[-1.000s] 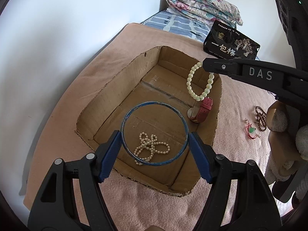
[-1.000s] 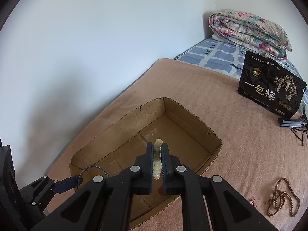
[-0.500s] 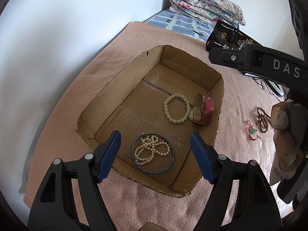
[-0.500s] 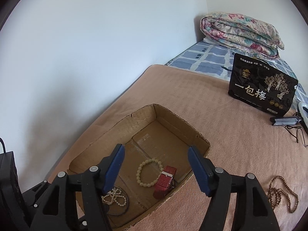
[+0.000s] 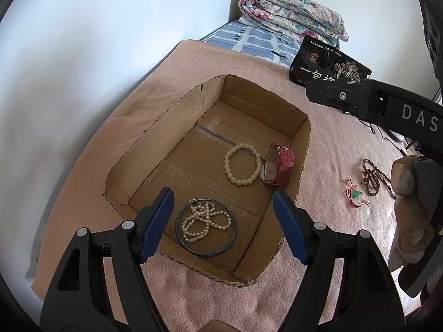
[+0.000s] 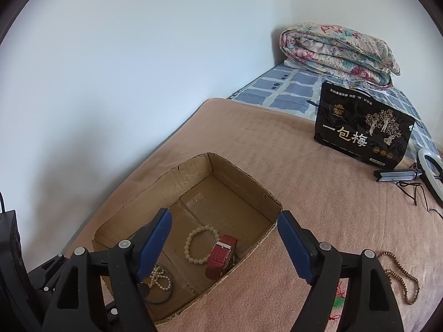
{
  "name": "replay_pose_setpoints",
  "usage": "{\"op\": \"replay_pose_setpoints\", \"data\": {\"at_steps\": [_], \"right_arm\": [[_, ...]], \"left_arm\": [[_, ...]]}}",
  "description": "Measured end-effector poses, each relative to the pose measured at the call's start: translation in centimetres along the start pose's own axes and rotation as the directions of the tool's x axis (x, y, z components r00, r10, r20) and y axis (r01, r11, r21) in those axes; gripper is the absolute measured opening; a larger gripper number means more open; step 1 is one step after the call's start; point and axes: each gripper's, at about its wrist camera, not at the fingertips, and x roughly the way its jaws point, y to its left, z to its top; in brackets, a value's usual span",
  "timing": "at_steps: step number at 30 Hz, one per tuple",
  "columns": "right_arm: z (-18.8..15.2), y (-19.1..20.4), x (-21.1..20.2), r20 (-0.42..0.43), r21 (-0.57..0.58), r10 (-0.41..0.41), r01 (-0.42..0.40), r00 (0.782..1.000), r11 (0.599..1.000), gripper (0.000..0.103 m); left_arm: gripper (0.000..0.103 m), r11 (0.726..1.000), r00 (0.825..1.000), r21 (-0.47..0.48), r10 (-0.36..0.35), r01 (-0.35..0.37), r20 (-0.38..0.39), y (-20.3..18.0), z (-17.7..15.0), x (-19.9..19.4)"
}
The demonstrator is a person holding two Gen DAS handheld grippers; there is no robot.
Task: Organize jewelry
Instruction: 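Withdraw both open tools from the box, then move both open tools over the brown bead necklace and green pendant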
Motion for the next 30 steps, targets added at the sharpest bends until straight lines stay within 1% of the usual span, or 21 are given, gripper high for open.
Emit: {"op": "replay_pose_setpoints", "data": {"at_steps": [6,11,18,25,30], "right_arm": [[-0.2,-0.9,-1.2,0.019,-0.002,-0.019,0.019,1.0,1.0,0.086],[-0.6,-2.2,-2.3,0.033,0.008,-0.035,0.034,0.999,0.999,0.091],[-1.2,-4.6,-4.1,0.035,0.019,-0.064,0.063,0.997,0.998,0.092],[-2.2,-7.8,-6.8,0.053,0.019,-0.108,0.107,0.993,0.994,0.092],[-3.2,-11.2,-8.4,0.051,0.06,-0.144,0.141,0.988,0.988,0.092]], "left_arm": [[0.076,1.0,1.0,0.022,0.0,0.0,0.019,-1.2,0.2,-0.3],[0.076,0.999,1.0,0.038,-0.008,0.007,0.024,-2.4,0.4,-0.3],[0.076,0.997,0.999,0.069,-0.036,0.034,0.032,-4.8,0.7,-0.3],[0.076,0.992,0.997,0.109,-0.067,0.063,0.038,-7.9,1.0,-0.2],[0.076,0.986,0.996,0.153,-0.079,0.073,0.031,-10.2,0.7,0.5]]}}
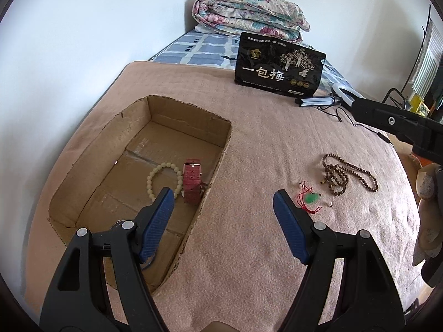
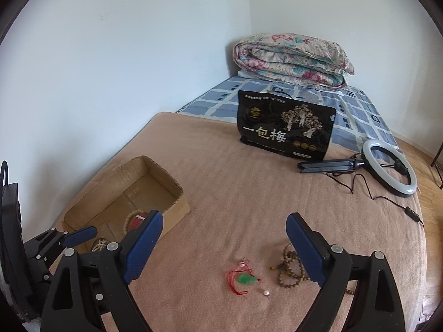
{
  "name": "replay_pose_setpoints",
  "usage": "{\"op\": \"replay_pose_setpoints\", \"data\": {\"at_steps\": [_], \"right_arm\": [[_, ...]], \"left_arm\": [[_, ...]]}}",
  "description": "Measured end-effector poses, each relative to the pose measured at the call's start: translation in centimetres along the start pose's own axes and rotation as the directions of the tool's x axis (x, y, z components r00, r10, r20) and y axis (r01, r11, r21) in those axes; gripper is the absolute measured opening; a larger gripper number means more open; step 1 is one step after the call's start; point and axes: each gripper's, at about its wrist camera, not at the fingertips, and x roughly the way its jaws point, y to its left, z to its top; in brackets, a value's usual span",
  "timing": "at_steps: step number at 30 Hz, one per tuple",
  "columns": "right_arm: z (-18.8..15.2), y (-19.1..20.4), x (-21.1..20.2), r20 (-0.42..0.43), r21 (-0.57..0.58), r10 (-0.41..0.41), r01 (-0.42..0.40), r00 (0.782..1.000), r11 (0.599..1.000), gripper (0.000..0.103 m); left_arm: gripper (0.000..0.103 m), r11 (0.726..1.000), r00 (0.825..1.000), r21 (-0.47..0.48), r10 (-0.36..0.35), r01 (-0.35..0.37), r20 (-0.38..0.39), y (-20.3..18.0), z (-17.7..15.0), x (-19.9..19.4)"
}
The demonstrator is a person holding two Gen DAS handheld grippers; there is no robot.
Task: Organize jewelry
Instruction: 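Move both open tools over the brown bead necklace and green pendant, then grasp the green pendant's red string with the left tool while the right tool grasps the brown bead necklace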
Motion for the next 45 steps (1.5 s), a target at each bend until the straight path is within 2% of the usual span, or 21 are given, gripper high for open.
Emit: {"op": "replay_pose_setpoints", "data": {"at_steps": [7,16,23,33,41,45], "right_arm": [[-1.8,-5.5,-0.6,-0.021,0.059,-0.057,0.058,0.998,0.997,0.092],[-4.2,-11.8,0.6,-0.082,0.148,-0.099,0.11,0.992,0.983,0.092],[-5.6,-15.5,2.7,-0.146,0.18,-0.109,0.134,0.983,0.974,0.092],[-6.9,-17.1,7.5,-0.238,0.239,0.01,0.048,0.971,0.97,0.092],[-7.7,-17.5,10.7,-0.282,0.327,0.135,-0.037,0.95,0.944,0.092],[-8.3,-17.9,12.0,-0.287,0.379,0.167,-0.048,0.943,0.924,0.094]], "left_arm": [[0.076,0.999,0.999,0.033,-0.028,0.029,-0.033,-2.7,-0.1,1.5],[0.076,0.996,0.991,0.037,-0.079,0.084,-0.105,-5.8,-0.3,4.4],[0.066,0.992,0.983,0.076,-0.089,0.103,-0.163,-8.3,-1.0,6.7],[0.061,0.99,0.972,0.083,-0.095,0.115,-0.213,-9.8,-1.8,9.2],[0.048,0.992,0.969,0.058,-0.098,0.114,-0.226,-9.7,-1.8,10.4],[0.048,0.992,0.969,0.061,-0.099,0.115,-0.225,-9.8,-1.8,10.9]]}}
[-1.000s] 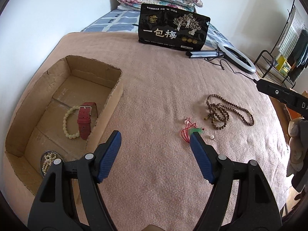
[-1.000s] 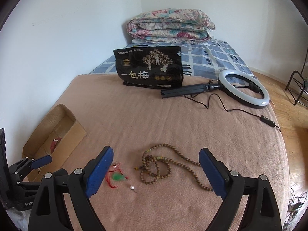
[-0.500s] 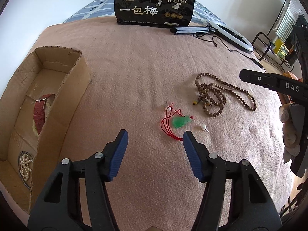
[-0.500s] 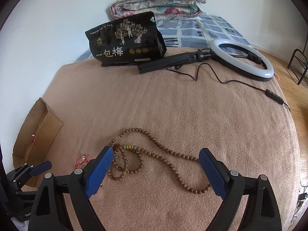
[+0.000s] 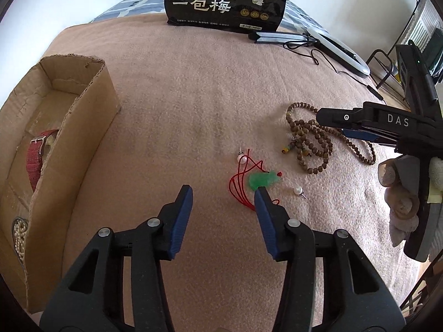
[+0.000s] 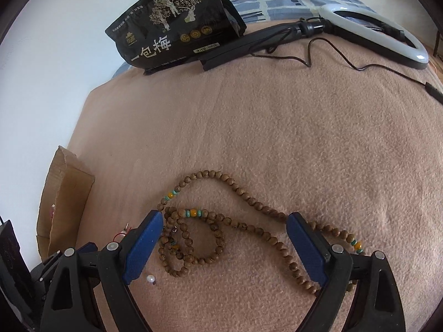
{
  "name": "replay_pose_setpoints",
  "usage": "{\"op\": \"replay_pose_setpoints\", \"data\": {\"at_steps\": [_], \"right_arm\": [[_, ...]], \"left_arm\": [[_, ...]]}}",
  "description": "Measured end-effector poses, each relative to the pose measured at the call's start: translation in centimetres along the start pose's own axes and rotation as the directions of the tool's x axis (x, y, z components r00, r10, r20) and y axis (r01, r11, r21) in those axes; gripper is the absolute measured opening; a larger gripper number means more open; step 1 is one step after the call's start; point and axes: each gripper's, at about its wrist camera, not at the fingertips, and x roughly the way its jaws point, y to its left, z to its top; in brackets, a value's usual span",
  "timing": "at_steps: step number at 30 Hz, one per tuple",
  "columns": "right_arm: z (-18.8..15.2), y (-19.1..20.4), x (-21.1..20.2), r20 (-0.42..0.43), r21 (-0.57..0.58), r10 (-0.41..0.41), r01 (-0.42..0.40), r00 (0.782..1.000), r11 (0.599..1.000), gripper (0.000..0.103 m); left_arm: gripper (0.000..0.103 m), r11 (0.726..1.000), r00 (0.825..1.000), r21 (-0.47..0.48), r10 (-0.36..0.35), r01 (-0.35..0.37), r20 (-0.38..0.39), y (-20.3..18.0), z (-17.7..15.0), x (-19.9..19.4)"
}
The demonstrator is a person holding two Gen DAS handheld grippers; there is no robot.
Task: Organize jewelry
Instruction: 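Grasp the green pendant's red string with the left tool while the right tool grasps the brown bead necklace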
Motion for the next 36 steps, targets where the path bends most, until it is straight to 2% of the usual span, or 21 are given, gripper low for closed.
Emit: {"op": "replay_pose_setpoints", "data": {"at_steps": [6,10,12,15,19,24,27,30,32,33,35,36], "right_arm": [[-0.5,0.8,0.6,-0.03,0.01,0.091,-0.09,0.995,0.996,0.094],[-1.3,2.3,1.0,-0.045,-0.032,0.088,-0.09,0.995,0.995,0.094],[-1.5,3.0,1.2,-0.049,-0.066,0.055,-0.058,0.997,0.996,0.093],[-1.8,3.8,1.7,-0.053,-0.115,-0.008,0.002,0.999,0.993,0.091],[-1.9,4.1,2.1,-0.058,-0.149,-0.046,0.037,0.997,0.988,0.091],[-1.7,4.5,2.3,-0.069,-0.18,-0.082,0.069,0.994,0.981,0.09],[-2.1,5.4,2.6,-0.058,-0.243,-0.17,0.151,0.984,0.958,0.08],[-2.2,5.7,2.5,-0.036,-0.268,-0.212,0.195,0.977,0.943,0.066],[-2.1,5.4,2.1,-0.025,-0.267,-0.218,0.204,0.976,0.942,0.043],[-2.1,5.1,1.9,-0.024,-0.259,-0.218,0.204,0.976,0.944,0.037],[-2.0,4.3,1.4,-0.021,-0.233,-0.204,0.194,0.979,0.953,0.015],[-2.0,3.9,1.2,-0.02,-0.22,-0.196,0.187,0.98,0.957,0.011]], "left_arm": [[0.044,1.0,1.0,0.008,0.0,0.0,-0.019,-0.3,0.1,1.0],[0.044,1.0,1.0,0.016,-0.007,0.007,-0.025,-0.6,0.1,1.6],[0.043,1.0,1.0,0.018,-0.006,0.007,-0.028,-0.7,0.1,1.9],[0.03,1.0,1.0,0.026,0.019,-0.018,-0.025,-0.7,0.2,2.2],[0.011,0.999,0.999,0.014,0.033,-0.032,-0.02,-0.1,0.2,2.2],[0.002,0.999,0.999,0.018,0.04,-0.04,-0.014,0.1,0.1,2.0],[0.0,0.999,0.999,0.018,0.039,-0.039,-0.009,0.3,0.1,1.7],[0.0,0.999,0.999,0.007,0.04,-0.04,-0.003,0.7,0.0,1.2],[0.0,0.999,0.999,-0.001,0.037,-0.037,0.003,1.0,0.0,0.9],[0.0,0.999,0.999,-0.001,0.039,-0.039,0.008,1.1,0.0,0.7],[0.0,0.999,0.999,-0.003,0.036,-0.036,0.016,1.2,0.0,0.2],[0.0,0.999,0.999,-0.004,0.032,-0.032,0.02,1.3,0.0,0.0]]}}
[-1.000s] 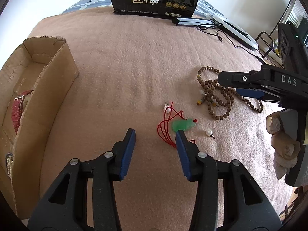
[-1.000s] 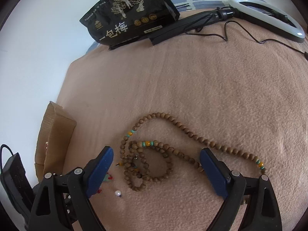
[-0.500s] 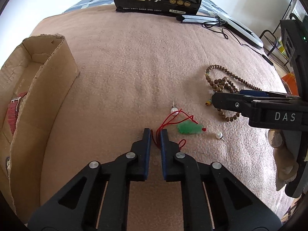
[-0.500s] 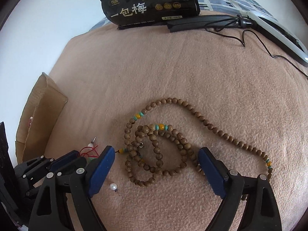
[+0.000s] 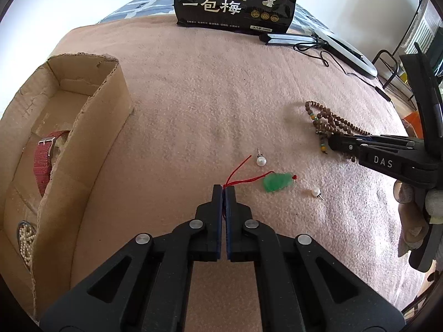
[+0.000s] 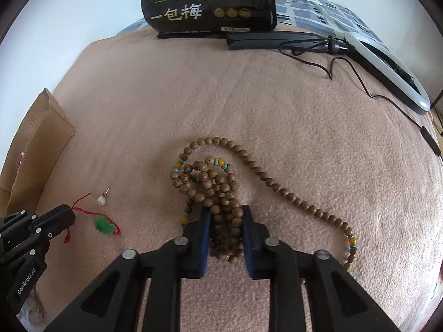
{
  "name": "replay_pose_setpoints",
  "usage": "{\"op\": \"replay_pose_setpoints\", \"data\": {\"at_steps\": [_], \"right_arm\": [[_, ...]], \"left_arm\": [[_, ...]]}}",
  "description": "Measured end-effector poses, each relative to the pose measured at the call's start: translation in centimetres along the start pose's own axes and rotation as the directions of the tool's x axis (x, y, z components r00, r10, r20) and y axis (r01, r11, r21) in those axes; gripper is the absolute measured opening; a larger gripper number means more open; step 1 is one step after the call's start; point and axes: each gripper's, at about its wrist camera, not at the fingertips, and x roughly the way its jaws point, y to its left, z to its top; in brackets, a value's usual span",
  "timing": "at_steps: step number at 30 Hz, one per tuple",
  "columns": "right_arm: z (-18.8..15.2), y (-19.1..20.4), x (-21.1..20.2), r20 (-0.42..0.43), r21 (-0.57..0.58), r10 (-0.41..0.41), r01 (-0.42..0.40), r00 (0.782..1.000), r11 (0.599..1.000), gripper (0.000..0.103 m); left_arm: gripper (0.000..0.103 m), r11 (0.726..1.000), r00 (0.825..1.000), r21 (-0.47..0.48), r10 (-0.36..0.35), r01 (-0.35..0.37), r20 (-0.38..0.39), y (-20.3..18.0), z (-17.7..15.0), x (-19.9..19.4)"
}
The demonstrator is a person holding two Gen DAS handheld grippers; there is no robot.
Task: Organize jewelry
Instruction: 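Grasp the green pendant's red string with the left tool while the right tool grasps the brown bead necklace, then carry the pendant and bead necklace over the cardboard box with both tools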
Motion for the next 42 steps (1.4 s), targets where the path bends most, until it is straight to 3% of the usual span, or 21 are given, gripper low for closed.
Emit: {"op": "replay_pose_setpoints", "data": {"at_steps": [9,10,26,42], "right_arm": [[-0.2,-0.4,-1.4,0.037,0.019,0.011,-0.012,0.999,1.0,0.009],[-0.1,-0.4,-1.7,0.046,0.019,0.008,-0.009,0.999,1.0,0.003],[0.6,0.3,-7.8,0.184,0.033,0.003,-0.01,0.983,0.999,0.004],[-0.9,5.1,-13.8,0.289,-0.034,0.034,-0.026,0.957,0.999,0.004]], "left_arm": [[0.0,1.0,0.999,0.01,-0.029,0.029,0.042,0.1,0.2,-2.2],[0.0,0.999,0.998,0.008,-0.034,0.034,0.049,0.1,0.3,-2.5],[0.0,0.996,0.985,0.006,-0.091,0.091,0.146,0.6,0.7,-7.3],[0.0,0.993,0.966,-0.024,-0.106,0.115,0.235,3.2,0.4,-11.9]]}}
